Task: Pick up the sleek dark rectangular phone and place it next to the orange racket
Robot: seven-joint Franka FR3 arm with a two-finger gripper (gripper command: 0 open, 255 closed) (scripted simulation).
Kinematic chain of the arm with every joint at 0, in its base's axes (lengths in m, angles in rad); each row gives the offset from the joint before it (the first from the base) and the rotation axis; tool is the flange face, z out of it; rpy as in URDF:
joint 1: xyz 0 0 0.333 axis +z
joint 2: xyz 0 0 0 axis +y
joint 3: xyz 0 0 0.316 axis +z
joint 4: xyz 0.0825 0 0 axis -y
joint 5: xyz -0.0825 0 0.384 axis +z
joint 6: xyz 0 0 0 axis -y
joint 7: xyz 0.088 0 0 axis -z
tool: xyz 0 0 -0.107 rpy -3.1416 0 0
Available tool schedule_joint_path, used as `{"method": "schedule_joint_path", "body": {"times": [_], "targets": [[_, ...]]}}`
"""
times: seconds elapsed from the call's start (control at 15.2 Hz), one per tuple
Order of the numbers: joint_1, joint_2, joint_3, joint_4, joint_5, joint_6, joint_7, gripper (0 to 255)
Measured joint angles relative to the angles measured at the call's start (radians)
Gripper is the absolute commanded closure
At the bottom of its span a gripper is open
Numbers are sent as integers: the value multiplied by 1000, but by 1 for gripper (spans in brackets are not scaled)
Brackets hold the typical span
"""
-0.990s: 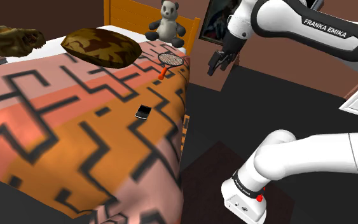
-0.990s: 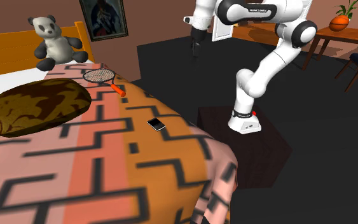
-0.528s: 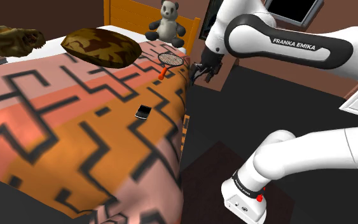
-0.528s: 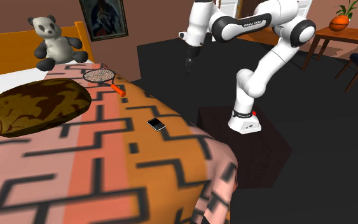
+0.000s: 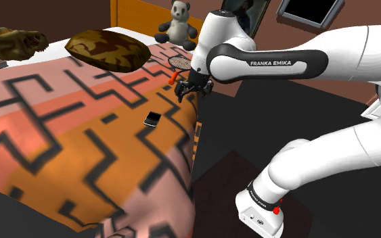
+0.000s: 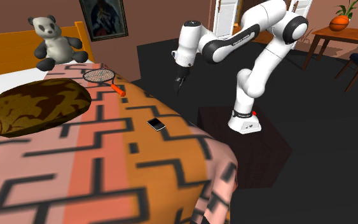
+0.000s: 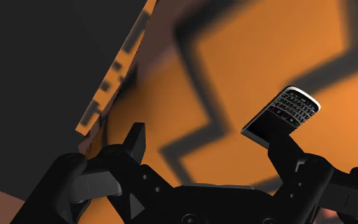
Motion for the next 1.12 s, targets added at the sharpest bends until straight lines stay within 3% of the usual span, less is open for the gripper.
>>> {"method": "schedule_joint_path", "body": {"times": [0.33, 0.66, 0.92, 1.12], "targets": [[-50, 193, 104, 60, -58, 114, 234, 0], [-87, 404, 178, 154, -183, 190, 493, 0], [-81, 568, 189, 254, -297, 209, 685, 0], [-71, 634, 180, 275, -350, 237, 746, 0]]}}
